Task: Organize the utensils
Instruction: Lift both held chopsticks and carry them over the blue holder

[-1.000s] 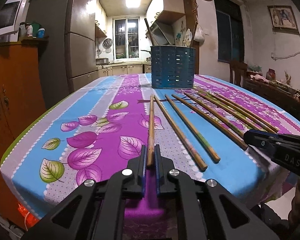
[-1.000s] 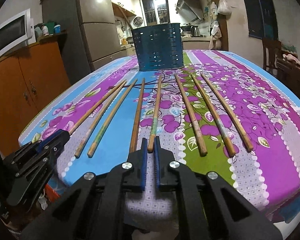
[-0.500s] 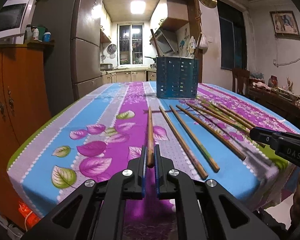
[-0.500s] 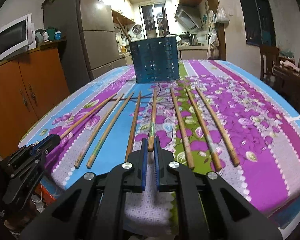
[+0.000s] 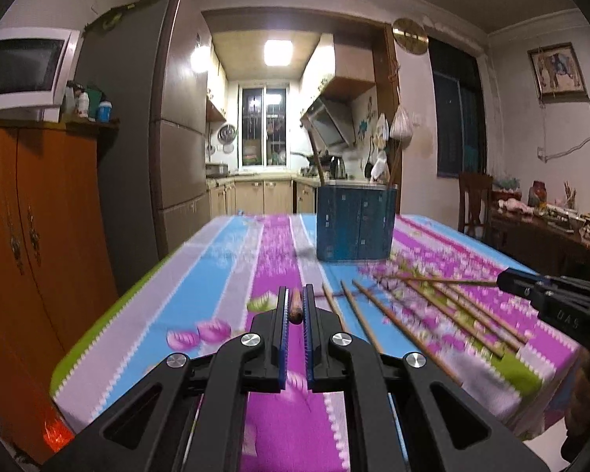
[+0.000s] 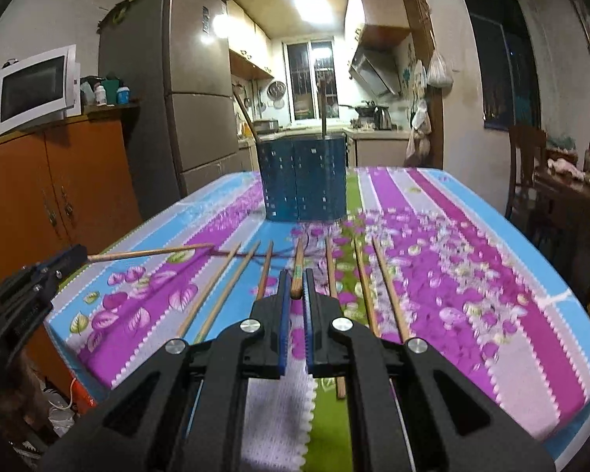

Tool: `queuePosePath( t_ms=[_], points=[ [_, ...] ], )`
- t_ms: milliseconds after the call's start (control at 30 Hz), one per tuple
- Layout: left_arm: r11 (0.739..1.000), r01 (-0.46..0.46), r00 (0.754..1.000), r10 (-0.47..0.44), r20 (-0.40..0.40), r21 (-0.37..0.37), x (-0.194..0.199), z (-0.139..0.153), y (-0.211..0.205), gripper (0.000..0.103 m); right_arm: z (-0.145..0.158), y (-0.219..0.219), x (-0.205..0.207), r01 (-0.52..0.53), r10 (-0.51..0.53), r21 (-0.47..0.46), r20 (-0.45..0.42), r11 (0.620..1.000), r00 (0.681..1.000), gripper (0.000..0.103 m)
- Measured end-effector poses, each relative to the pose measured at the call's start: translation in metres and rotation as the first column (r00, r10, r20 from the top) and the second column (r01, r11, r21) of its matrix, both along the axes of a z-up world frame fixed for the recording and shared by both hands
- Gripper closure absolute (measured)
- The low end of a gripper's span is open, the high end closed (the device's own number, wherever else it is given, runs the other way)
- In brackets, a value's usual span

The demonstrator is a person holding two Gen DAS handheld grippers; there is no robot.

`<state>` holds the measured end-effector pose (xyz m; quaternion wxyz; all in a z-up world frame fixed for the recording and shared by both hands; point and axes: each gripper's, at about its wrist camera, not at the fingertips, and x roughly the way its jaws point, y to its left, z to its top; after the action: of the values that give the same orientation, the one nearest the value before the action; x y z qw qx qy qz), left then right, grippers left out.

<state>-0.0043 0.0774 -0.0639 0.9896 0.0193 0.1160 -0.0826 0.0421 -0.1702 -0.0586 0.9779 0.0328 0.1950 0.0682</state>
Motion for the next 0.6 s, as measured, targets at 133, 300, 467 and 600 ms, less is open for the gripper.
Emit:
queuePosePath(
  t_ms=[133, 300, 467, 600],
  points=[
    [1.000, 0.020, 1.000, -0.020, 0.022, -0.005, 0.005, 0.020, 0.000, 0.095, 0.015, 0.001, 0.005, -0.014, 0.015, -0.010, 0.036, 1.000, 0.999, 0.098],
    [0.998, 0.064, 0.998, -0.063, 0.021, -0.017, 0.025, 0.045, -0.001, 0.095, 0.037, 0.002, 0.019, -0.035, 0.037, -0.031, 0.059, 0.999, 0.998, 0.098],
    [0.996, 0.092, 0.996, -0.092, 0.012, -0.019, 0.055, 0.064, 0.000, 0.095, 0.059, -0.001, 0.044, -0.046, 0.048, -0.035, 0.060, 0.998, 0.997, 0.098],
    [0.992, 0.123, 0.992, -0.122, 0.013, -0.020, 0.081, 0.083, 0.000, 0.095, 0.078, -0.001, 0.057, -0.057, 0.060, -0.046, 0.081, 0.997, 0.995, 0.098]
  ],
)
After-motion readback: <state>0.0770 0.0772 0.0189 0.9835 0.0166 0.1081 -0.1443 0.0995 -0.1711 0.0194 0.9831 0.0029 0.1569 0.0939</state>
